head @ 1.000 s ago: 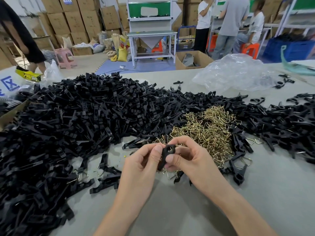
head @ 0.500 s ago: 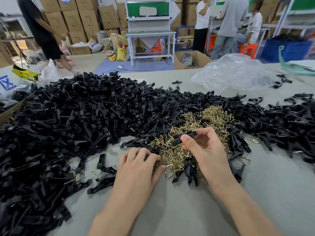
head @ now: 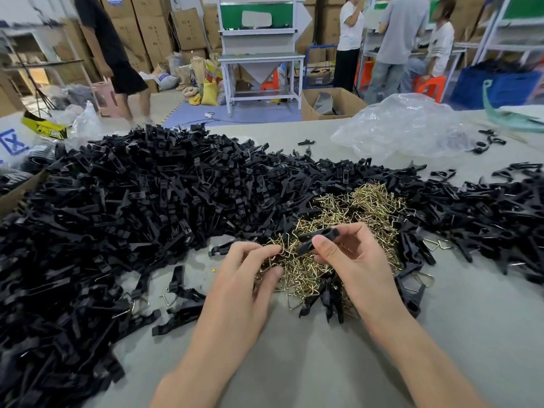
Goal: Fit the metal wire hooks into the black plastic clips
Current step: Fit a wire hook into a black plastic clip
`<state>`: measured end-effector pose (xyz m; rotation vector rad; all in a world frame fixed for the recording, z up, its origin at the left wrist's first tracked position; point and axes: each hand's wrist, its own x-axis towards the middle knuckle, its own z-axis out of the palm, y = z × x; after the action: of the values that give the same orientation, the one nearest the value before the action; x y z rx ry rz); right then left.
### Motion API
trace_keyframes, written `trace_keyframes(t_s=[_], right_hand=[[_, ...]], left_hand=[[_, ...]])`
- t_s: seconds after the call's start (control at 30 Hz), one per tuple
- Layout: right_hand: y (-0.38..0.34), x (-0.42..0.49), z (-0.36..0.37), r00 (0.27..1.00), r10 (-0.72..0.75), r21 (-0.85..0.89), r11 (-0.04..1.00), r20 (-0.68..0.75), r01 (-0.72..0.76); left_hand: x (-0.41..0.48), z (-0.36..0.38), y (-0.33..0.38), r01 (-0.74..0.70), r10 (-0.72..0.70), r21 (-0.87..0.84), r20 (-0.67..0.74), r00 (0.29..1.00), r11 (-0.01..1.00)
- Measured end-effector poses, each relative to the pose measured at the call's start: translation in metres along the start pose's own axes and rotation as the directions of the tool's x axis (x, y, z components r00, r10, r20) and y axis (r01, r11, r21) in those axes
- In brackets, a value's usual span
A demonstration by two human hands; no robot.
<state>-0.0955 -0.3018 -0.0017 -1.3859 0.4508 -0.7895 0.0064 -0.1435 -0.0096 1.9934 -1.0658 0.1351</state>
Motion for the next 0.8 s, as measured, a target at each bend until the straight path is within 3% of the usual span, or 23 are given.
trace_keyframes(t_s=[0.1,0.23,0.53,0.8], right_hand=[[0.0002,0.0001,0.0006,0.999,0.009,0.001,1.0,0.045,-0.009],[0.001,-0.0004,0.0026,0.995,0.015,-0.021,1.0,0.101,-0.013],[0.0057,0.0005,0.0021,0.994,0.026,-0.045,0.999,0.103,-0.021],[0.0035,-0.0005,0.002,0.991,0.021,-0.041,0.999,0.133,-0.016]], left_hand=[[0.0004,-0.0002,0.0068,0.092,-0.103,-0.195,-0.045,0.994,0.976],[0.004,-0.0023,0.0074,0.241,-0.264,-0.453,0.015,0.965,0.858],[0.0018,-0.0003,0.0079,0.195,-0.195,-0.267,0.028,0.981,0.944],[0.0039,-0.0004,0.0033,0.282,-0.305,-0.422,0.014,0.952,0.861]])
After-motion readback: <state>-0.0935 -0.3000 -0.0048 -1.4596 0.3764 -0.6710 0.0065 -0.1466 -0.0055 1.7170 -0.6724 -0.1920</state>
